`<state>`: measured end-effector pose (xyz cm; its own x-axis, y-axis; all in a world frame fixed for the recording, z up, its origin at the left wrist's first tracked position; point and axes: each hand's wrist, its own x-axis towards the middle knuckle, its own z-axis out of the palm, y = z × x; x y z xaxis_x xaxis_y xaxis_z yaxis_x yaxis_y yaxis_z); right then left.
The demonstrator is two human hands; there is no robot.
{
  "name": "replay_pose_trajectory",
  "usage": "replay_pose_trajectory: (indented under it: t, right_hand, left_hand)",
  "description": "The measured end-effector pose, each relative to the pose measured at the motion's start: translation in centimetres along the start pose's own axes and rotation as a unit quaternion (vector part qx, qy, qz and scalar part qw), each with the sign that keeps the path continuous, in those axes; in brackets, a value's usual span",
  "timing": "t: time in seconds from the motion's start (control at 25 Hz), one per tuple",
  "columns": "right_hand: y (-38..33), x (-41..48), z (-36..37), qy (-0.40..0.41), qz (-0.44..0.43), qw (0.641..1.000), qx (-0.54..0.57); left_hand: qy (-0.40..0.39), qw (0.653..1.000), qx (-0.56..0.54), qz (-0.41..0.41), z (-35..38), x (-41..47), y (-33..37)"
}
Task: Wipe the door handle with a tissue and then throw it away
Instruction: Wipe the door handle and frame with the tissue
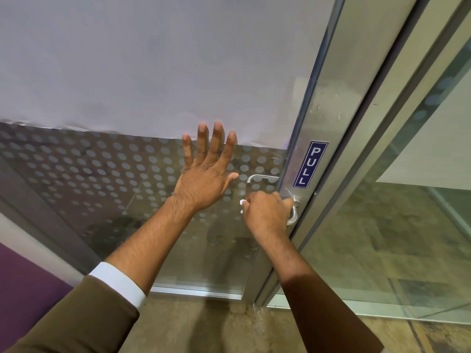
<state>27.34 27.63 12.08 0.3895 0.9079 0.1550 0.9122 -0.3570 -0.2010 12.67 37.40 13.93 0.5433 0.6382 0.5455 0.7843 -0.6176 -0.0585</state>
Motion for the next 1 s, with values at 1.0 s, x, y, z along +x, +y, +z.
replay_pose_trajectory:
  t: [1.0]
  right_hand:
    - [10.2,-4.8,2.8,0.212,-0.123,0.969,0.008]
  left_hand:
    - [0.008,1.0,0.001,0.002,0.0,0.0,0.0]
